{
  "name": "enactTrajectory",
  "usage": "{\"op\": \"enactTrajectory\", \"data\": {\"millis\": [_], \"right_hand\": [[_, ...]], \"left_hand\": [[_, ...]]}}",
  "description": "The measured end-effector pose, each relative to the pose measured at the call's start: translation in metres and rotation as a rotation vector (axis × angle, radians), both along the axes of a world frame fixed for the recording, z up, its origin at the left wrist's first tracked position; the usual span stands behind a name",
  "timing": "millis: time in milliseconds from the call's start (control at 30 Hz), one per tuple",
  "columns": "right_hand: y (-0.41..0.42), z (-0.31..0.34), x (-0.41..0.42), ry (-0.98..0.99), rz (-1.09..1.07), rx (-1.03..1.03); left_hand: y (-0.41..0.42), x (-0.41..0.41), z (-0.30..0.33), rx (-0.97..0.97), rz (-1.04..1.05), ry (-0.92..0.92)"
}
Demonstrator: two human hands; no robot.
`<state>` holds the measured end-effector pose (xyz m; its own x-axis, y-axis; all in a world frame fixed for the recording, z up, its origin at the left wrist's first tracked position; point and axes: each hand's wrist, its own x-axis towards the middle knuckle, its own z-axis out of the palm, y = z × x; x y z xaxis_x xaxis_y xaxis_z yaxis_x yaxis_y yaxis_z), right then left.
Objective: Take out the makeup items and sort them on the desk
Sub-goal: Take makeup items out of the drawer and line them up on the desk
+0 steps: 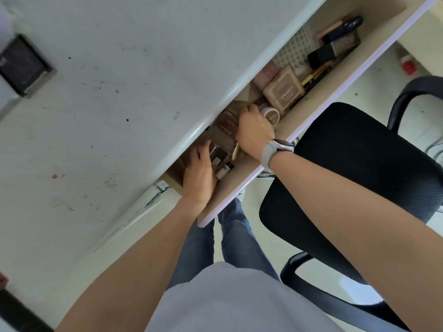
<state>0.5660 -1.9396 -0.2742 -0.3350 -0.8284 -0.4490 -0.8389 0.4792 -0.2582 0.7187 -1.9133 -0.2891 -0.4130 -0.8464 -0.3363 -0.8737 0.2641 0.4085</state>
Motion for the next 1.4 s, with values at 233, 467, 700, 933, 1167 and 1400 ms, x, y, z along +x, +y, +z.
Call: {"op": "enactTrajectory", "data": {"millis": [233,467,700,933,1167,1400], "right_hand": [[0.033,0.044,-0.018,-0.282,0.061,-0.195],[0.019,0.088,0.014,-0.579,-0.322,-0.442],[-0.066,0.094,0.085,-0.758,-0.432,-0.435],[-0.162,0.087,0.11,-0.711,-0.484,-0.446],[-0.21,0.08,0.102,-0.536,-0.399,-0.415],[-0.22,0.086,0.104,-0.289,-0.137,-0.4]], "left_hand": [[0.007,0.029,0.034,-0.008,-0.222,0.17],[-0.005,0.06,0.089,0.123,0.398,0.541],[-0.08,0.095,0.123,0.147,0.982,0.795],[-0.185,0.083,0.125,0.046,0.997,0.725],[-0.236,0.075,0.116,-0.04,0.767,0.577],[-0.226,0.083,0.099,-0.224,0.167,0.017]]}}
